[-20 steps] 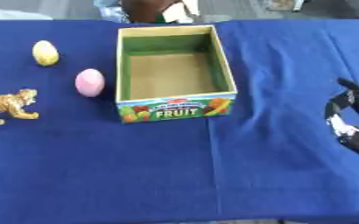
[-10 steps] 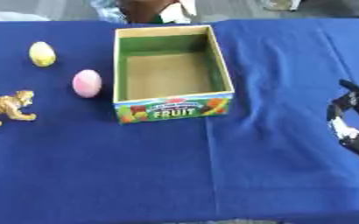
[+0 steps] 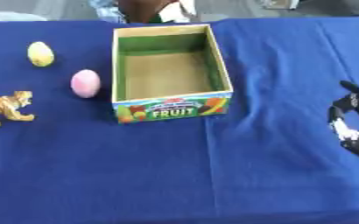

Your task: Pick up objects on the table and place them in the box.

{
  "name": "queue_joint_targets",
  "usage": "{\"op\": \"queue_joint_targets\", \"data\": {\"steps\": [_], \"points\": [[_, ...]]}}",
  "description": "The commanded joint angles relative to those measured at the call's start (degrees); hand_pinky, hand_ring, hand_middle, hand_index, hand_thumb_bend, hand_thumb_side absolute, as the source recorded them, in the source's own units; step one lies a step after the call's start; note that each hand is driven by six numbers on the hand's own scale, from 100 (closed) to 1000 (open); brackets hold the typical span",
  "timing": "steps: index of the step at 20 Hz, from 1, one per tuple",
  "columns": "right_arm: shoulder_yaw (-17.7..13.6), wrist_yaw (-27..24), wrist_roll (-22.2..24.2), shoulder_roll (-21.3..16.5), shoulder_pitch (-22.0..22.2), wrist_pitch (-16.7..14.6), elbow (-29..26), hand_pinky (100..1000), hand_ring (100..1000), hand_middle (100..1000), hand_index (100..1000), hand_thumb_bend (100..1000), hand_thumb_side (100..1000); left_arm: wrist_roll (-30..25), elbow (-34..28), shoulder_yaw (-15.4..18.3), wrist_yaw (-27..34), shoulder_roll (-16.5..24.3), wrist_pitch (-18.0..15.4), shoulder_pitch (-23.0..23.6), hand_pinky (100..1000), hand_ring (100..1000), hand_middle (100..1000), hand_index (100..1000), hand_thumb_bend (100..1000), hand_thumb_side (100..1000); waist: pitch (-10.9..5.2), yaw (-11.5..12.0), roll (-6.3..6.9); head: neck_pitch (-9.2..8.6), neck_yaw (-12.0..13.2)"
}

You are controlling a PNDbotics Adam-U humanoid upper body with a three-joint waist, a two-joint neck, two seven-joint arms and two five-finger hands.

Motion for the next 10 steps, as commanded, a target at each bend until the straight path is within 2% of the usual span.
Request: {"op": "queue_joint_targets", "data": {"steps": [1, 6, 10], "points": [[-0.2, -0.1, 0.3, -2.1, -0.7, -0.1, -1.1, 778, 1000, 491, 460, 100, 467, -1.8, 1.4, -0.4, -1.5, 0.7, -1.0, -1.7, 742, 728, 661, 819, 733, 385, -0.59, -0.2, 0.16, -0.52, 0.4], [-0.2, 0.0, 0.4, -1.9, -0.8, -0.1, -1.2, 778, 1000, 491, 460, 100, 471, -4.2, 4.2, -1.6, -3.3, -0.8, -2.0, -3.0, 739, 716, 634, 813, 731, 390, -0.32, -0.7, 0.22, -0.63, 0.6], [-0.2, 0.1, 0.4, -1.8, -0.8, -0.1, -1.2, 778, 1000, 491, 460, 100, 475, -4.1, 6.1, -2.0, -4.2, -2.0, -1.8, -3.6, 722, 680, 599, 796, 682, 380, -0.12, -0.9, 0.30, -0.68, 0.7]]}}
